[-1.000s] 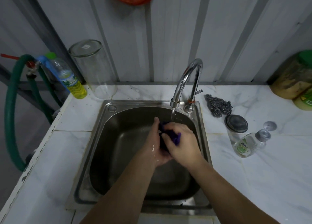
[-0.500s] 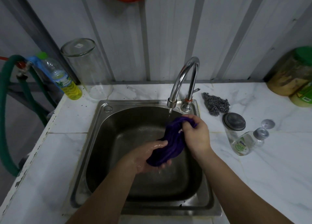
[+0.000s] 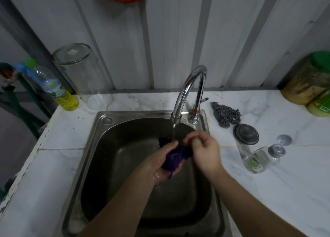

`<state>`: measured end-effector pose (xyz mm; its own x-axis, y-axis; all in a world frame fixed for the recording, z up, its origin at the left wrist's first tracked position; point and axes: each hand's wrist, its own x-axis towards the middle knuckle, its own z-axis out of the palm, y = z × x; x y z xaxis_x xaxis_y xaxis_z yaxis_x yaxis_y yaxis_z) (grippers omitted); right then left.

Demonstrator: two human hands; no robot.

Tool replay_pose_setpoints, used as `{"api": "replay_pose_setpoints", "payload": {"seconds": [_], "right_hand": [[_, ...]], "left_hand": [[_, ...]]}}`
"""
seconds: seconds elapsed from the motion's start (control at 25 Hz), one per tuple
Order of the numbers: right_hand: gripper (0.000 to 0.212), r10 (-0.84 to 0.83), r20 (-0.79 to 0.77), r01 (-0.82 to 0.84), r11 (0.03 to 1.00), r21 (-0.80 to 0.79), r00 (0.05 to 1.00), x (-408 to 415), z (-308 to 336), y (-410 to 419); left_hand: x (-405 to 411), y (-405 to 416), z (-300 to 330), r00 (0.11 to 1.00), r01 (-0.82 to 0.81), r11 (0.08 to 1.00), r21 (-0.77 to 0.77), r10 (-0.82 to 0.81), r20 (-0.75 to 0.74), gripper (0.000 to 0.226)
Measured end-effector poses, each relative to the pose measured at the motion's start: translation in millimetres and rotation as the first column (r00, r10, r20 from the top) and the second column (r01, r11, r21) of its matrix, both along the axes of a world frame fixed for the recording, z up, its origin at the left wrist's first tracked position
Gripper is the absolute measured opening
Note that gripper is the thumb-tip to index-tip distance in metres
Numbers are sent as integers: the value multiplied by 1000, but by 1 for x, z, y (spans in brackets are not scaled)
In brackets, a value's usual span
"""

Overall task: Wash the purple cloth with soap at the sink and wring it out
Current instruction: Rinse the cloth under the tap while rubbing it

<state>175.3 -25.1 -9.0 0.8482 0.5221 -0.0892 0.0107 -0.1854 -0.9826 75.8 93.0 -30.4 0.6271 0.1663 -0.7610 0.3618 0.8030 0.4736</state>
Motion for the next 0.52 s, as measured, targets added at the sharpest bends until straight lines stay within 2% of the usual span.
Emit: {"api": "replay_pose_setpoints", "payload": {"seconds": [0.08, 0.12, 0.24, 0.36, 0.52], "right_hand": [[26, -210, -24, 208, 976, -58, 977, 55, -4, 14], [22, -233, -23, 231, 969, -89, 972, 82, -2, 24], [44, -205, -18, 194, 951, -240, 979, 148, -6, 53], [49, -157, -35, 137, 934, -330, 987, 173, -10, 72], [43, -166, -131, 139, 971, -192, 977, 168, -18, 84]], "left_hand": [[2, -1, 4, 1000, -12, 999, -43, 11, -25, 69], [5, -1, 6, 1000, -14, 999, -48, 13, -25, 70], [17, -3, 15, 998, -63, 998, -31, 62, -32, 70], [27, 0, 20, 990, -124, 992, -11, 123, -68, 50], [33, 2, 29, 993, -108, 994, -1, 108, -53, 31]]}}
